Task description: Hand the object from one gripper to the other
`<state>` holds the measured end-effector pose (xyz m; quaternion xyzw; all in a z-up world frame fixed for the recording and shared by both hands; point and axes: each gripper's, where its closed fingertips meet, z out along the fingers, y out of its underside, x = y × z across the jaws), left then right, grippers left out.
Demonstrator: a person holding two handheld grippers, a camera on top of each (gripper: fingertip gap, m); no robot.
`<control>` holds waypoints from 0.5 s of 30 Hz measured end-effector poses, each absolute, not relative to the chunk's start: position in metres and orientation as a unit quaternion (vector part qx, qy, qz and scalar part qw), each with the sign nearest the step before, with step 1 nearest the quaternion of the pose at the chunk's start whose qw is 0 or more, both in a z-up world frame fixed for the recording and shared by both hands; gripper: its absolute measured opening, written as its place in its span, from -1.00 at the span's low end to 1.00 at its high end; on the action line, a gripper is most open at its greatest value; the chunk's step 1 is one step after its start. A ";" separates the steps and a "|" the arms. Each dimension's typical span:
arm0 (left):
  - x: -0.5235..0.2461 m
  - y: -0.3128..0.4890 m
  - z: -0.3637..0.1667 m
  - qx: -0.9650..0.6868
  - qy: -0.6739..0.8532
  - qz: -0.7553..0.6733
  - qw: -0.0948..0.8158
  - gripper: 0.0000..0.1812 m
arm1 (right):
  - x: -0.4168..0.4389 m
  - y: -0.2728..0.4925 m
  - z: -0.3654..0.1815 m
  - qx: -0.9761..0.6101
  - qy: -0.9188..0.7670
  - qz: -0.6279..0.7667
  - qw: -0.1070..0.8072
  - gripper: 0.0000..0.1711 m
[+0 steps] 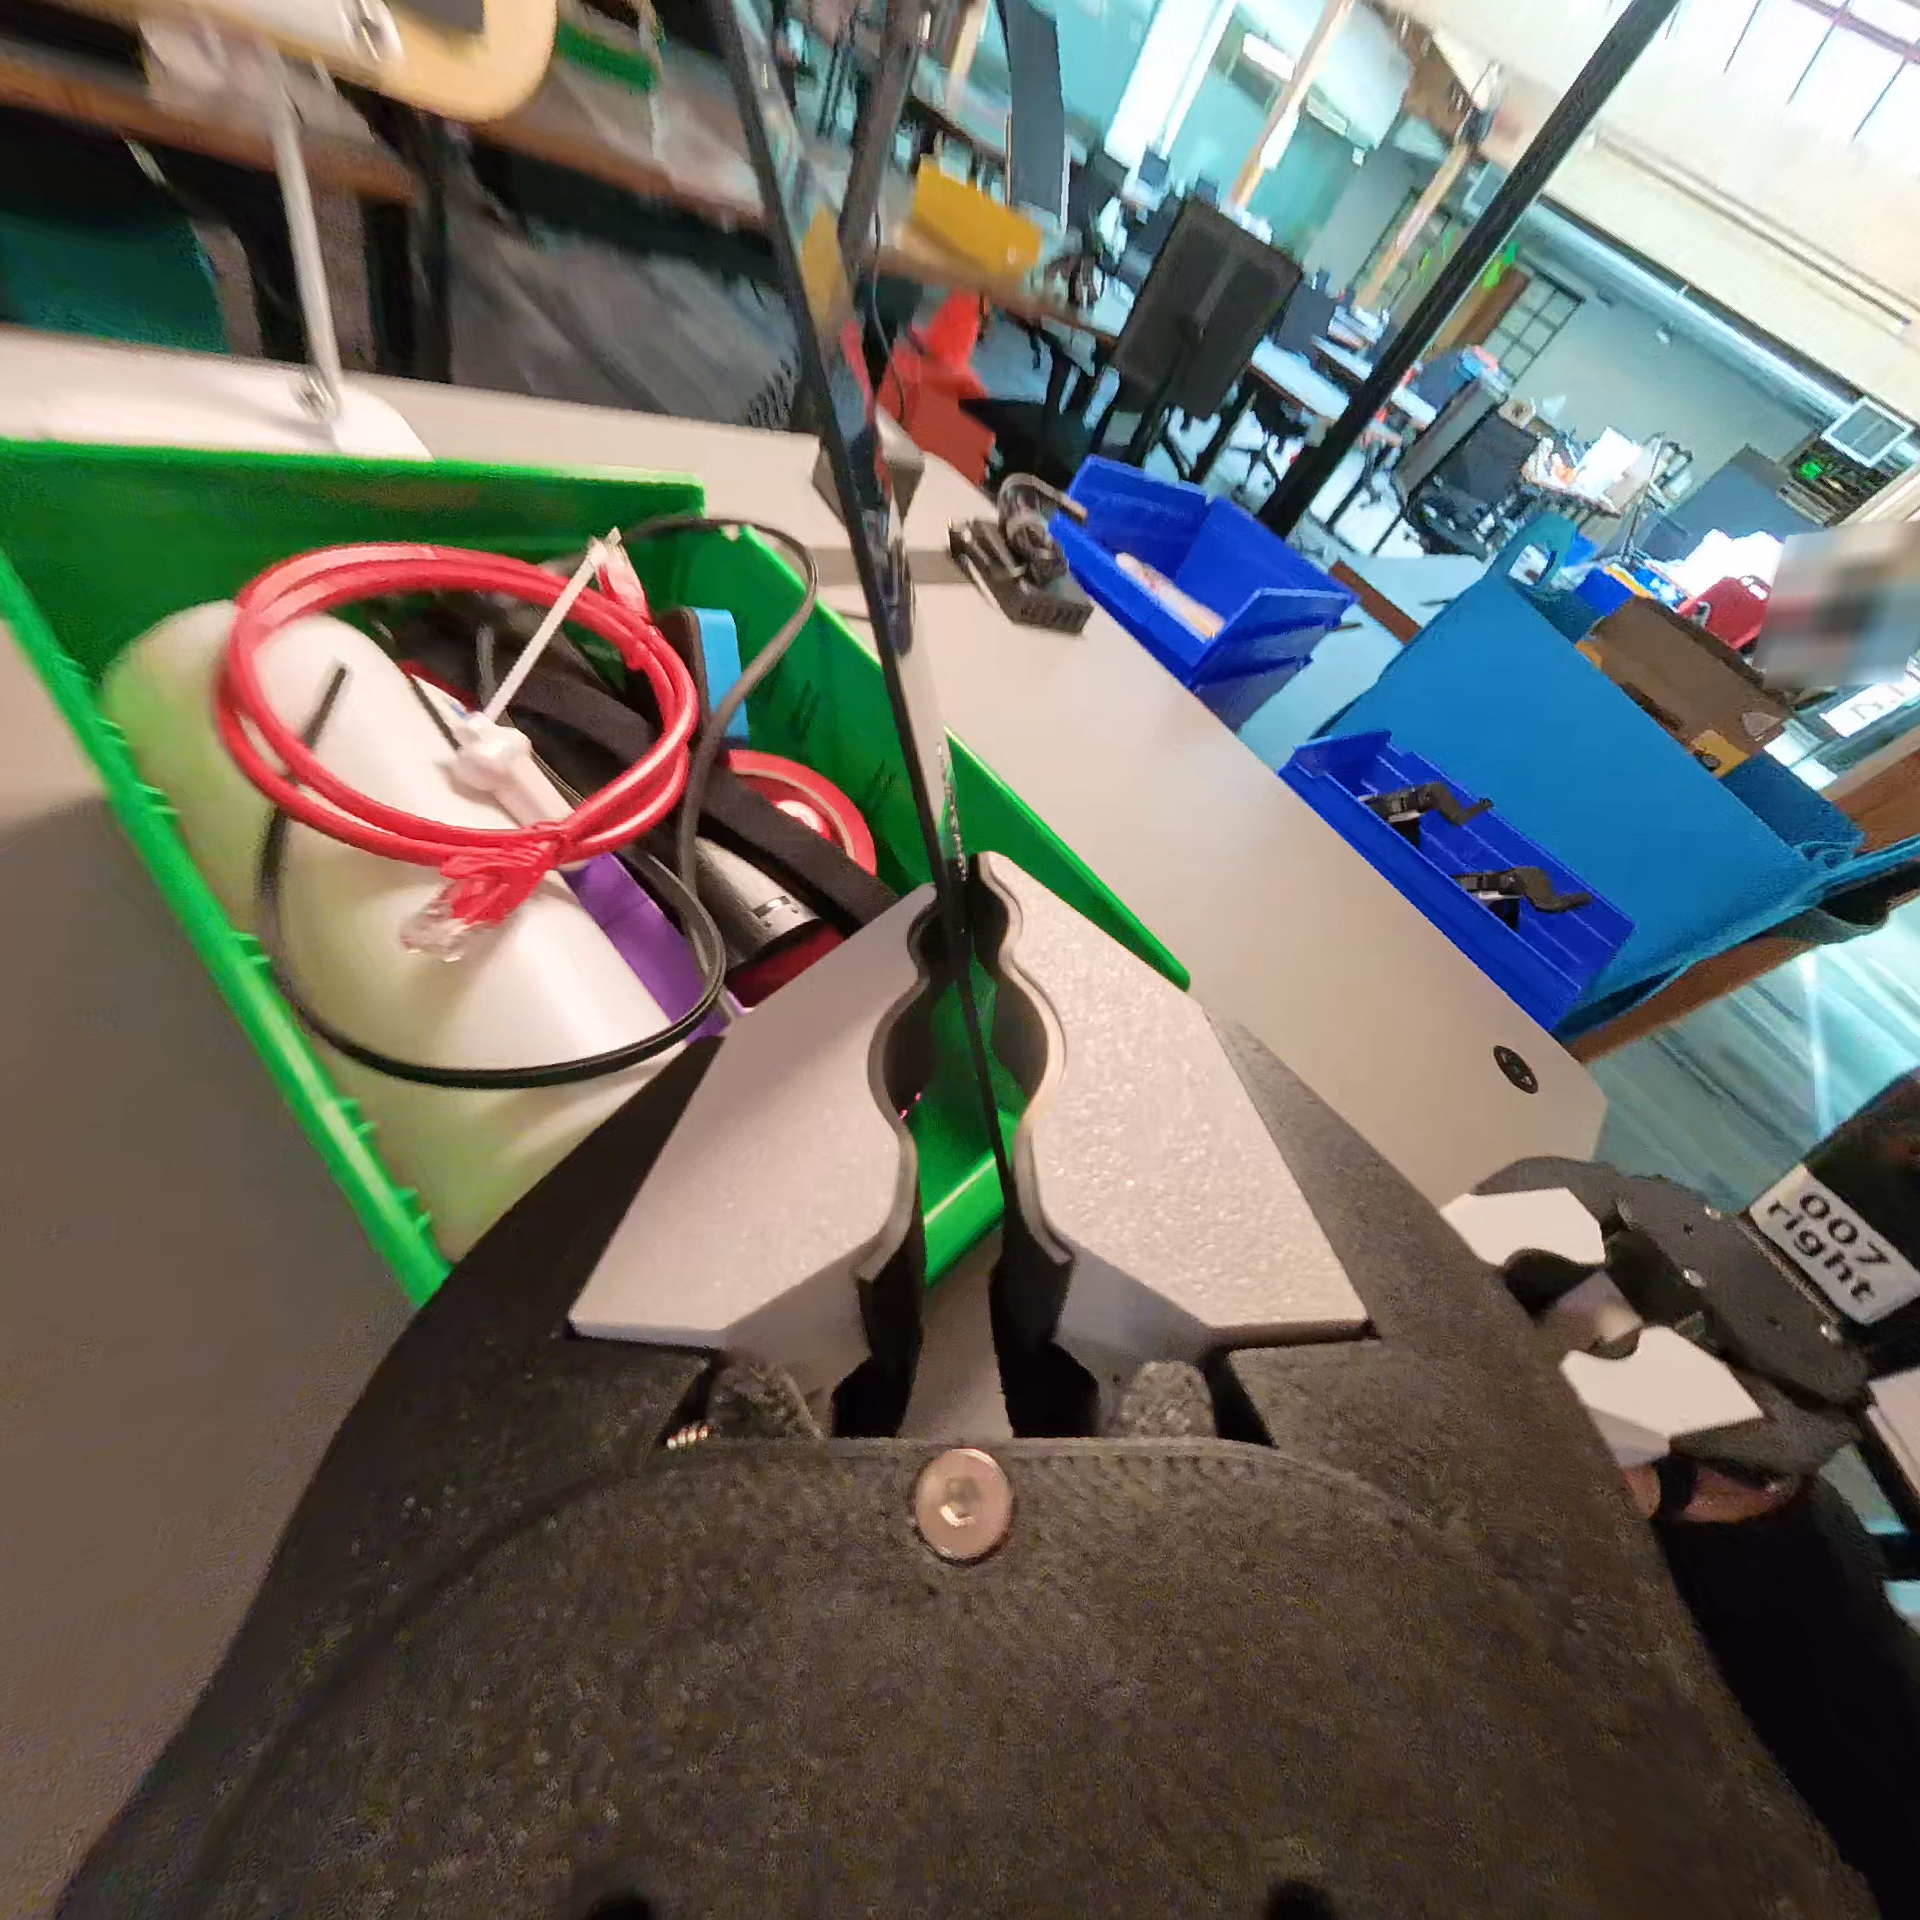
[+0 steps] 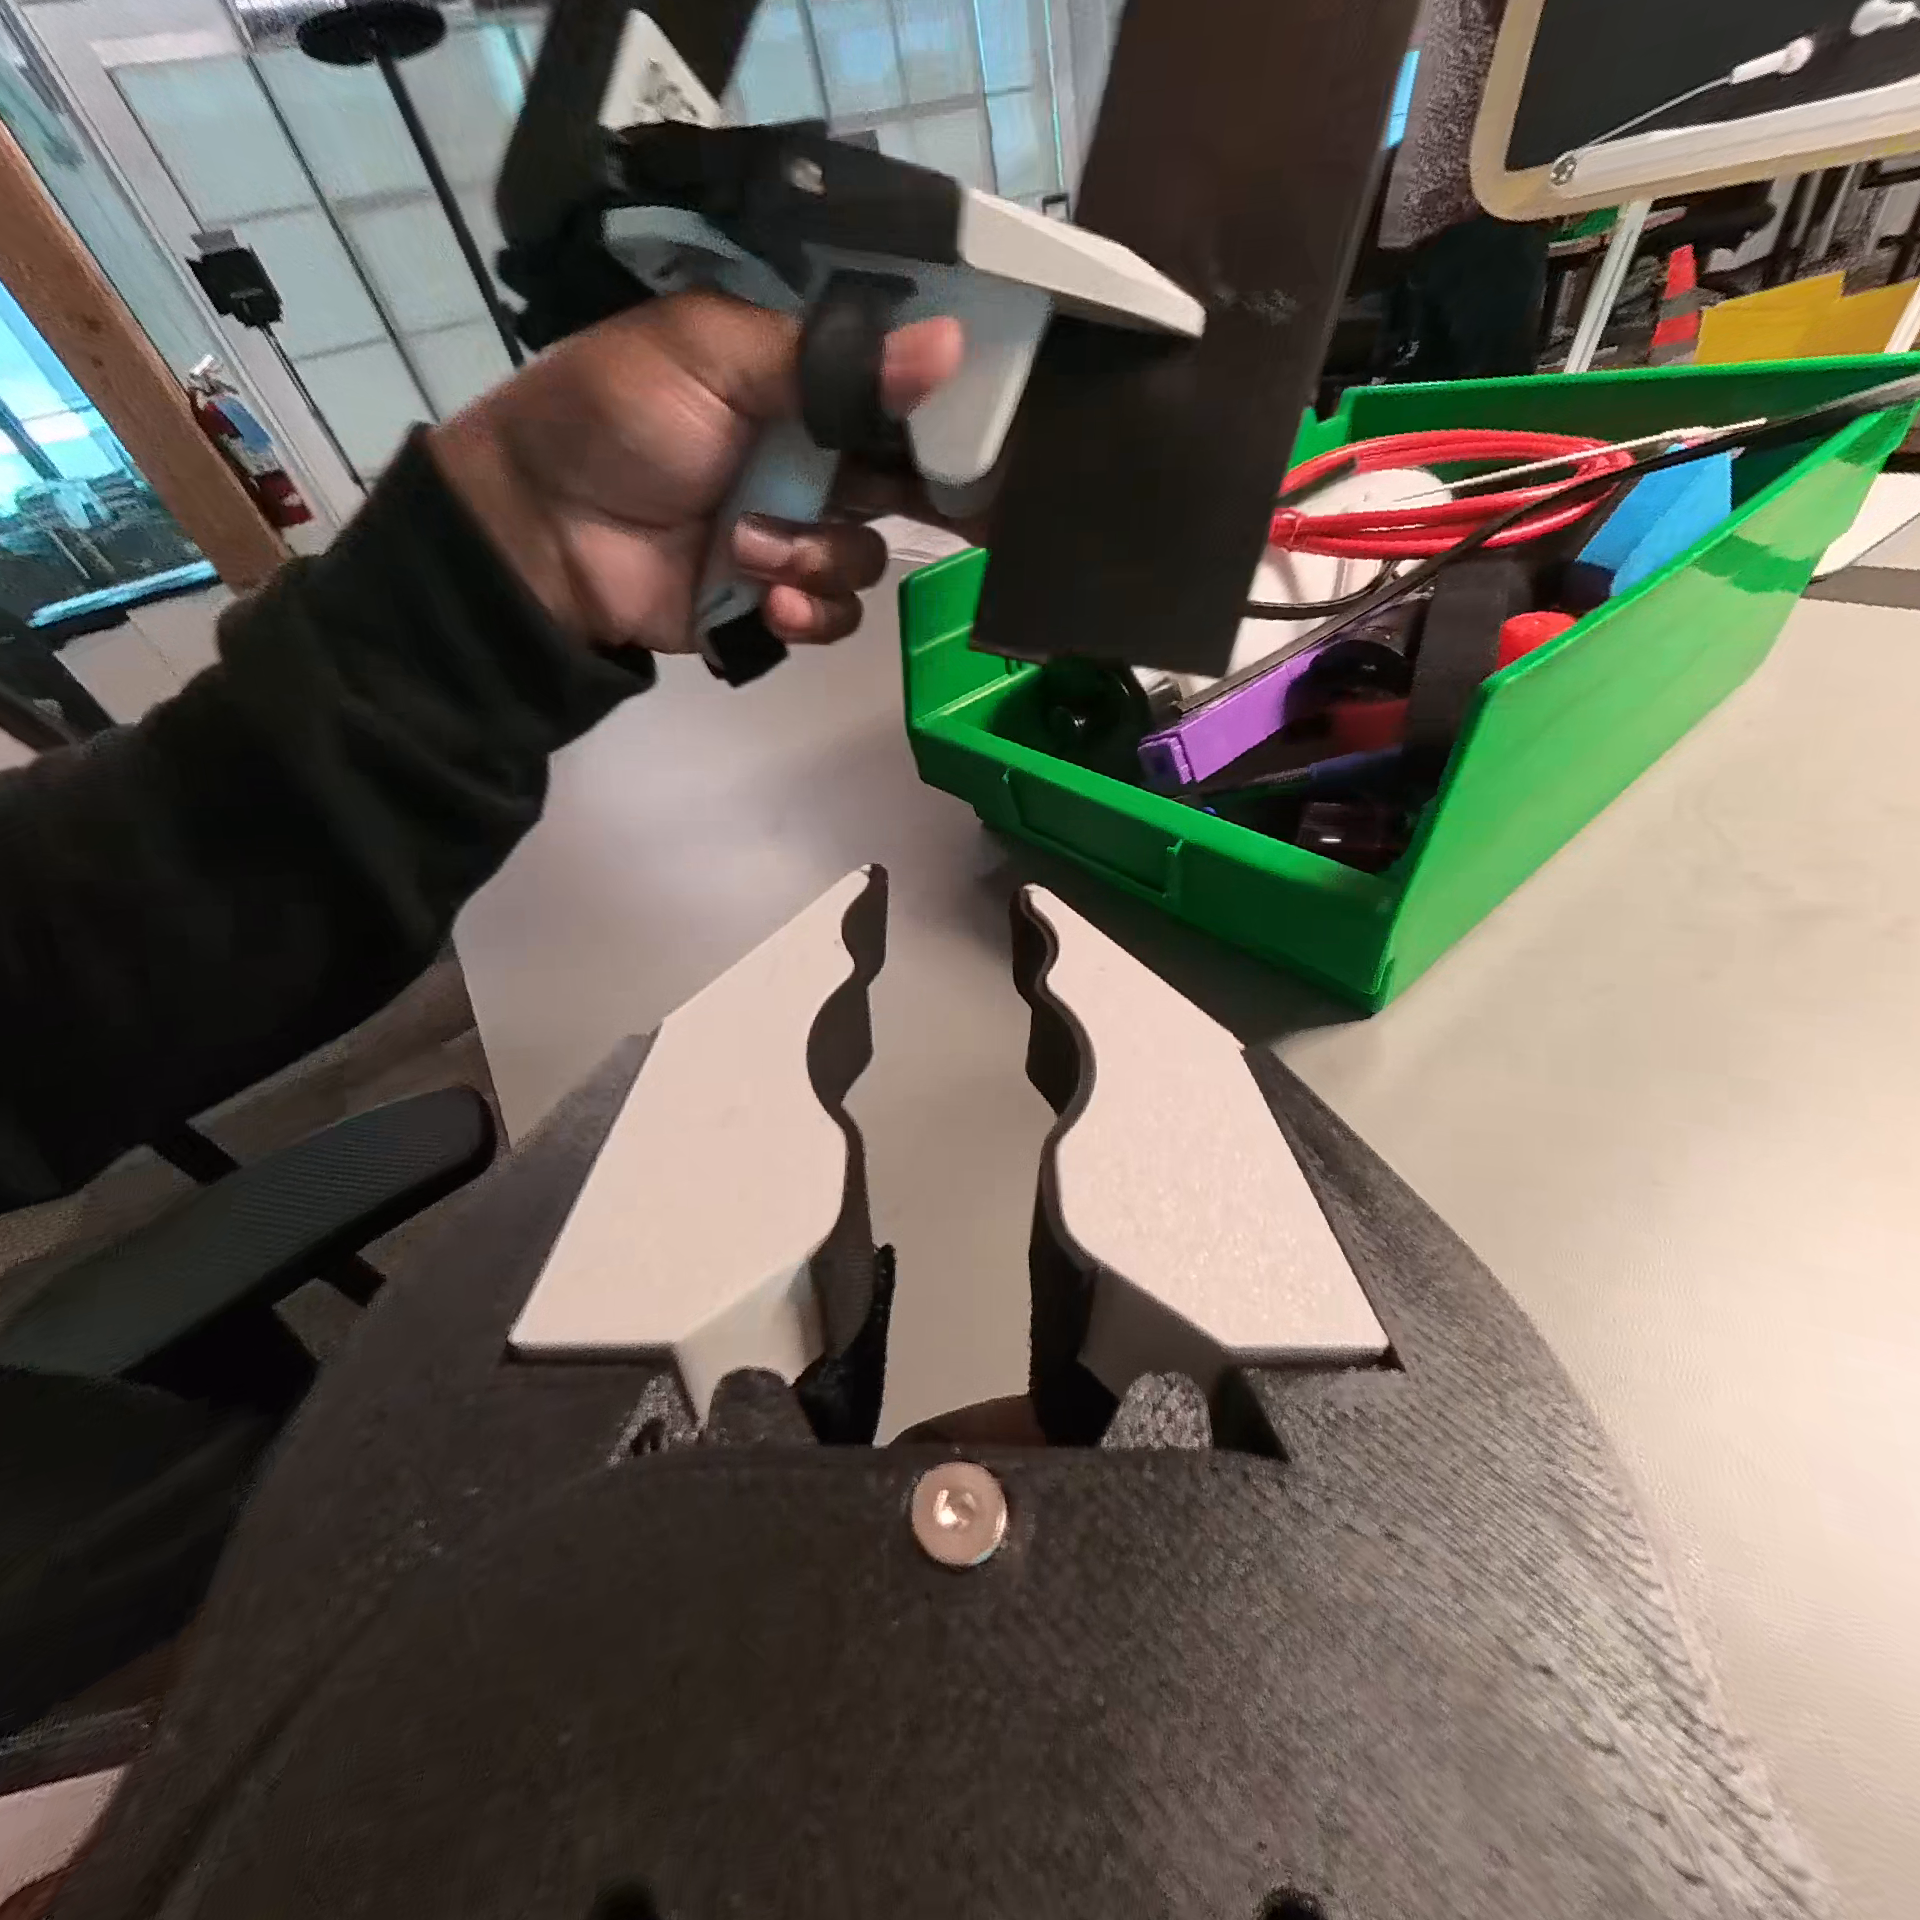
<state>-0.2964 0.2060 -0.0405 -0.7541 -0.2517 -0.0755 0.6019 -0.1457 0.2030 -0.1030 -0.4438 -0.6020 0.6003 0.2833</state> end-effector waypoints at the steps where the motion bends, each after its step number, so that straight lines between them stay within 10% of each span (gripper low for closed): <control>1: -0.299 0.216 -0.048 -0.762 -0.259 -0.086 0.588 -0.98 | -0.146 0.205 -0.103 -0.447 -0.597 0.605 0.279 -0.72; 15: -0.297 0.267 -0.111 -0.846 -0.234 -0.120 0.465 -0.94 | -0.146 0.211 -0.101 -0.460 -0.575 0.629 0.250 -0.77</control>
